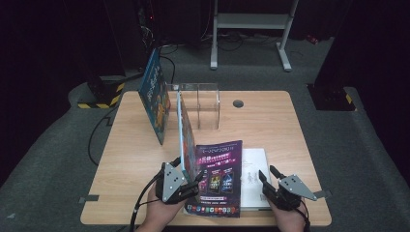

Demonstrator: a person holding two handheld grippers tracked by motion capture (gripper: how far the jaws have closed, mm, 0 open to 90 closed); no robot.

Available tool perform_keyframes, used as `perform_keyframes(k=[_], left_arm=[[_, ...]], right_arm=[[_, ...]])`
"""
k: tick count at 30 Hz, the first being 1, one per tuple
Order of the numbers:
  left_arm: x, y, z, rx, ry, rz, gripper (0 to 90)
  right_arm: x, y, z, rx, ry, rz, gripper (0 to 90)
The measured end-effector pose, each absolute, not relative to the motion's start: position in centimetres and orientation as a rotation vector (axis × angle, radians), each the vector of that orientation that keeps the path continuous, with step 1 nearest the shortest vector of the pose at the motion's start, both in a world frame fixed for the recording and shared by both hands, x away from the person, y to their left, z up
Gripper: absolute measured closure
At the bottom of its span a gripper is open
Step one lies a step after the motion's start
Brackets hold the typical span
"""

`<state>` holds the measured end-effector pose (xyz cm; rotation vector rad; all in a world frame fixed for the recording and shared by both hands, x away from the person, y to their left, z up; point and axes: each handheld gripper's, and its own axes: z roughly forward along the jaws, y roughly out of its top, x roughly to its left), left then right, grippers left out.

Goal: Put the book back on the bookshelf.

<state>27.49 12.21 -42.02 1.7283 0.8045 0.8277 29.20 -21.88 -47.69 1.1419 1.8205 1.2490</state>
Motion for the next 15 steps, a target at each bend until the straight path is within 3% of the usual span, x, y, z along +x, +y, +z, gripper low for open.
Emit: perform_keyframes(k=[15], left_arm=[[27.4,13.7,-41.5,1.711,0.778,0.861,41.1]], right_arm=[[29.1,-21.5,-47.9,1.14,1.84,1.254,53.9]])
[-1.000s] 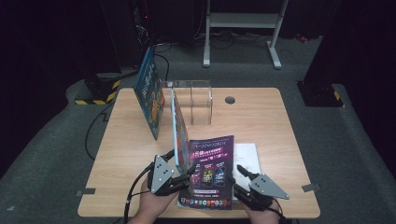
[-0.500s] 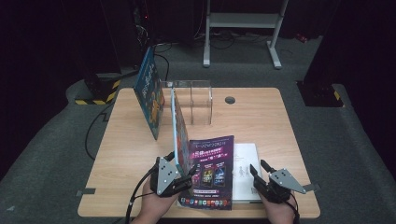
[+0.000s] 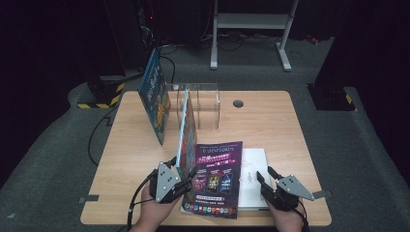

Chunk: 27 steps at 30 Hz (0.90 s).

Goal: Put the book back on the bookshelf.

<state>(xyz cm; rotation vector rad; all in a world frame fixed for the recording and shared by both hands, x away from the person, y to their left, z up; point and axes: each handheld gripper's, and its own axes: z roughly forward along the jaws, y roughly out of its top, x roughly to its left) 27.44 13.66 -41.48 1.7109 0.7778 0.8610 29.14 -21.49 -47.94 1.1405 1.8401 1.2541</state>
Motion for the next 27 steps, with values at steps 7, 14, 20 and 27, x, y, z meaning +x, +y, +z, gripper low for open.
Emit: perform_keyframes(k=[7,14,20,27], left_arm=[[27.3,14.2,-41.4,1.7,0.785,0.886,45.8],[27.1,15.2,-40.9,1.636,0.804,0.905,57.5],[27.2,16.0,-40.7,1.61,0.835,0.925,67.4],[27.5,17.5,-40.5,1.603,0.881,0.976,74.7]], right_arm=[[29.1,-21.3,-48.0,1.139,1.849,1.255,53.8],[29.1,-21.3,-48.0,1.147,1.853,1.261,53.9],[29.1,-21.2,-48.1,1.153,1.859,1.264,53.9],[29.1,-21.2,-48.1,1.152,1.863,1.263,53.9]])
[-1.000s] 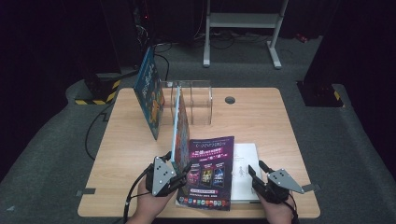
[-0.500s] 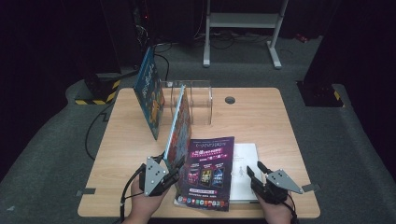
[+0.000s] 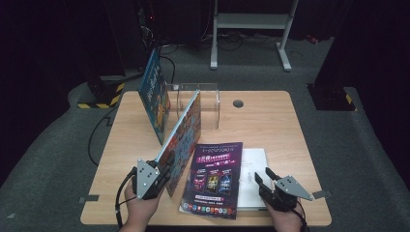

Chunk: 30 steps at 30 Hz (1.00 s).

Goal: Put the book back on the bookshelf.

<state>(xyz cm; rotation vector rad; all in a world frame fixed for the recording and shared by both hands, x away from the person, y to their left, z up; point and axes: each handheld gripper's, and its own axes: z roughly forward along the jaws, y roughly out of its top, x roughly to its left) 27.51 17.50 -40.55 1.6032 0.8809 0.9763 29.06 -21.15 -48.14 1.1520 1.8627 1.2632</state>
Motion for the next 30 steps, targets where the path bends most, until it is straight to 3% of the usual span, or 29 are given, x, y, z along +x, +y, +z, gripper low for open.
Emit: perform_keyframes(k=[30], left_arm=[[28.4,21.5,-40.5,1.537,0.962,0.934,79.8]], right_arm=[[29.1,-21.3,-48.1,1.156,1.867,1.263,53.8]])
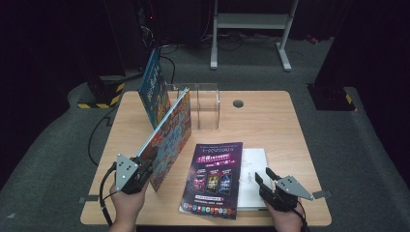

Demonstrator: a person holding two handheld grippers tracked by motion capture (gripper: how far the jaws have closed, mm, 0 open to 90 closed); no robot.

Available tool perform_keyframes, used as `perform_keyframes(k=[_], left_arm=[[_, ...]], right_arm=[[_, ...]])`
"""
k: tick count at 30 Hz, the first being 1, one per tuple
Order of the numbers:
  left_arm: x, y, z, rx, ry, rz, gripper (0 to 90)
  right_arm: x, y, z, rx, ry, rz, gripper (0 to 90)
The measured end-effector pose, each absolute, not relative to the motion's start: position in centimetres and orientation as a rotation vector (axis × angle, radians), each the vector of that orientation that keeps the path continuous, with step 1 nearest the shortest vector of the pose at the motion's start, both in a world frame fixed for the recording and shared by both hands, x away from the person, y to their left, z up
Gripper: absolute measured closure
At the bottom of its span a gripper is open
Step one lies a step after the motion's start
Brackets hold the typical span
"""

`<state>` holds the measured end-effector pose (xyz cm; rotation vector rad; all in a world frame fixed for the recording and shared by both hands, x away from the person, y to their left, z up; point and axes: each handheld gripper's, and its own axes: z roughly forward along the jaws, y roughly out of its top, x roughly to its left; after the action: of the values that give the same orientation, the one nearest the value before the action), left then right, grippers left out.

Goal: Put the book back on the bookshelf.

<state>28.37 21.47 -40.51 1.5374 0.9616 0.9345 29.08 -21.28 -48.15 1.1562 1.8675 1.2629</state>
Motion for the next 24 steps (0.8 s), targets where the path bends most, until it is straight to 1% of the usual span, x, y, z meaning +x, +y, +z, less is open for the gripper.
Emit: perform_keyframes(k=[11,15,17,21,24], left_arm=[[29.0,21.9,-39.9,1.512,0.962,0.892,76.8],[29.6,22.0,-39.3,1.51,0.975,0.827,75.7],[30.0,21.9,-39.0,1.524,0.972,0.821,74.8],[30.4,21.9,-38.3,1.519,0.971,0.844,74.5],[30.7,21.6,-38.0,1.537,0.967,0.876,72.5]], right_arm=[[29.1,-21.0,-48.4,1.161,1.884,1.261,53.8],[29.2,-21.0,-48.4,1.17,1.883,1.27,53.8],[29.1,-21.1,-48.4,1.185,1.885,1.276,53.7],[29.2,-21.2,-48.3,1.191,1.882,1.279,53.5],[29.2,-21.6,-47.9,1.189,1.867,1.269,53.2]])
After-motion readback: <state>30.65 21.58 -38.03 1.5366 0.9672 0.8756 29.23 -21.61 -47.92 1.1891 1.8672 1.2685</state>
